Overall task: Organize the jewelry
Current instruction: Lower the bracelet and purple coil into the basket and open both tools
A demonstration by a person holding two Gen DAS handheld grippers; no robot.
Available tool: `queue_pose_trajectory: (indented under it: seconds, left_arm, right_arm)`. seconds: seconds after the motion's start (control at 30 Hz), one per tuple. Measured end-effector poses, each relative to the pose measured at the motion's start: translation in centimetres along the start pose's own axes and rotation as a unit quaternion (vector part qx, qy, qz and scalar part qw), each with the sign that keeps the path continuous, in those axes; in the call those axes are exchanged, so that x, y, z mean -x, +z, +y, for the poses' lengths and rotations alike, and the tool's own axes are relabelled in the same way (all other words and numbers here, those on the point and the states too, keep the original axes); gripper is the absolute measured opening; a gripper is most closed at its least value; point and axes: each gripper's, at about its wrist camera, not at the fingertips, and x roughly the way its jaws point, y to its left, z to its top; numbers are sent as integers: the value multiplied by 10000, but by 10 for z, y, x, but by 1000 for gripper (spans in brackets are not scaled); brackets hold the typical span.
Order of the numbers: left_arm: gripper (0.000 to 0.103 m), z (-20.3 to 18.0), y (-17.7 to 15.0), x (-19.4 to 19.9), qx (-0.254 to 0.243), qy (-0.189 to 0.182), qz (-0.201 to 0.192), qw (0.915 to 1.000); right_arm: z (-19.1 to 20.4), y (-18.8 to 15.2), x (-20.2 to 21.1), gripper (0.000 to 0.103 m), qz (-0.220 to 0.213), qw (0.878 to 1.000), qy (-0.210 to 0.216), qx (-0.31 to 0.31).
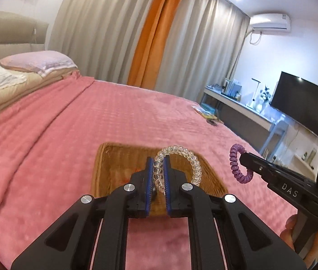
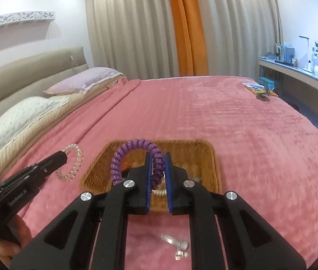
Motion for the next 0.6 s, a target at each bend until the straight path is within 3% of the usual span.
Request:
queue_pose_trajectory:
  seconds: [0.1,0.27,0.33,0.6]
  left_arm:
    - [7,4,10,-24,18,82,-15,10000]
    - [7,9,14,-65,-216,597,35,9980]
    - [7,12,12,-81,-180,611,133,9979]
    - [7,27,-13,-119,-133,639,577,9962]
  right_arm:
    - [-3,11,-17,9,3,9999,-141,25]
    - [-15,17,-67,9,374,9988,-257,-181]
    - [-24,11,-95,9,788,9954,-158,-521]
    - [-39,-26,-148,9,1378,9876,-150,-741]
